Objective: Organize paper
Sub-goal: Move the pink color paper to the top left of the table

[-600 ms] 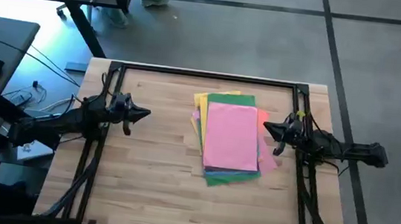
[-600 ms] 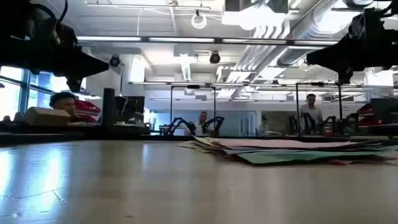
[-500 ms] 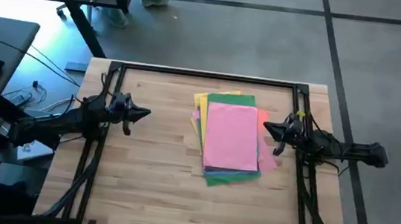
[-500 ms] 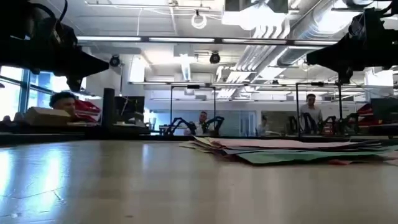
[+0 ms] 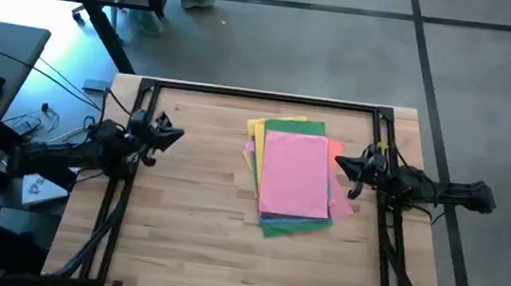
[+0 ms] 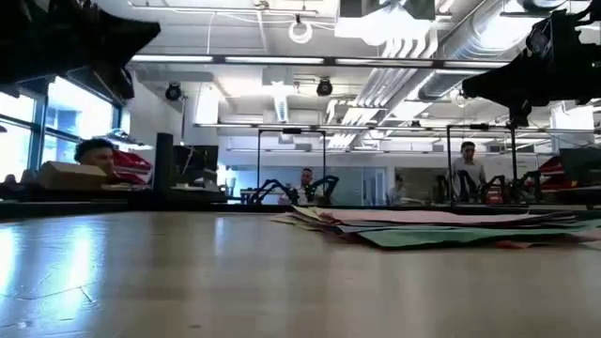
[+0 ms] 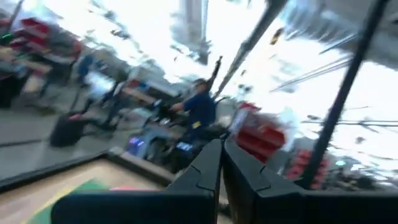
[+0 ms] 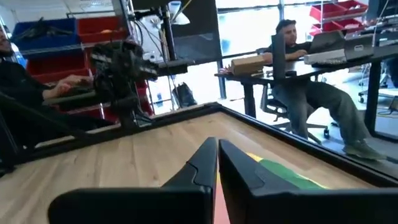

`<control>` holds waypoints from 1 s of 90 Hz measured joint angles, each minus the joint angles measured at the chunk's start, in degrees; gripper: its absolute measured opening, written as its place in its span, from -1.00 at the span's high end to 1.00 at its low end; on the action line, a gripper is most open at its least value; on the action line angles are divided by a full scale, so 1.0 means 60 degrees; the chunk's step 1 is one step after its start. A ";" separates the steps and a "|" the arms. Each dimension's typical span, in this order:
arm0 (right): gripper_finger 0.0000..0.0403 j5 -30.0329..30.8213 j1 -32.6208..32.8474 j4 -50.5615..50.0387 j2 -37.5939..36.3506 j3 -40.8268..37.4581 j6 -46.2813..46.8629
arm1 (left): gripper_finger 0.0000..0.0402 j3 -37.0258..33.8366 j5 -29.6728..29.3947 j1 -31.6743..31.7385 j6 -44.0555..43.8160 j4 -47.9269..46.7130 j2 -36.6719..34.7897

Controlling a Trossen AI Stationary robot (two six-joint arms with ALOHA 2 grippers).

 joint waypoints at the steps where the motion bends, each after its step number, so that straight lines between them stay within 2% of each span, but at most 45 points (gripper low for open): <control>1: 1.00 -0.0010 0.0000 0.0008 0.0034 0.0000 0.0024 | 1.00 0.0020 -0.0093 -0.0093 0.0079 0.0118 0.0154; 13: 1.00 -0.0299 0.0000 0.0367 0.0518 0.0000 0.0352 | 1.00 0.0569 -0.1150 -0.1231 0.0721 0.0704 0.2183; 26: 0.95 -0.0402 0.0000 0.1090 0.1281 0.0000 0.0414 | 1.00 0.1734 -0.2042 -0.2444 0.1807 0.0777 0.4634; 35: 0.81 -0.0245 0.0000 0.1526 0.1894 -0.0002 0.0242 | 1.00 0.2659 -0.2089 -0.2902 0.2766 0.0803 0.6196; 49: 0.47 0.0337 0.0000 0.2354 0.2654 0.0019 0.0238 | 0.96 0.3904 -0.2054 -0.3096 0.3558 0.0786 0.8305; 66: 0.16 0.0493 0.0021 0.1819 0.3083 0.0902 -0.0179 | 0.67 0.5129 -0.2061 -0.3019 0.4271 0.0767 1.0436; 80: 0.04 0.0470 0.0185 -0.0633 0.3217 0.2273 -0.0561 | 0.32 0.6111 -0.2057 -0.2983 0.5119 0.0565 1.1882; 90: 0.01 0.0569 0.0310 -0.2101 0.3431 0.3030 -0.0317 | 0.11 0.6857 -0.2056 -0.2966 0.5503 -0.0596 1.2707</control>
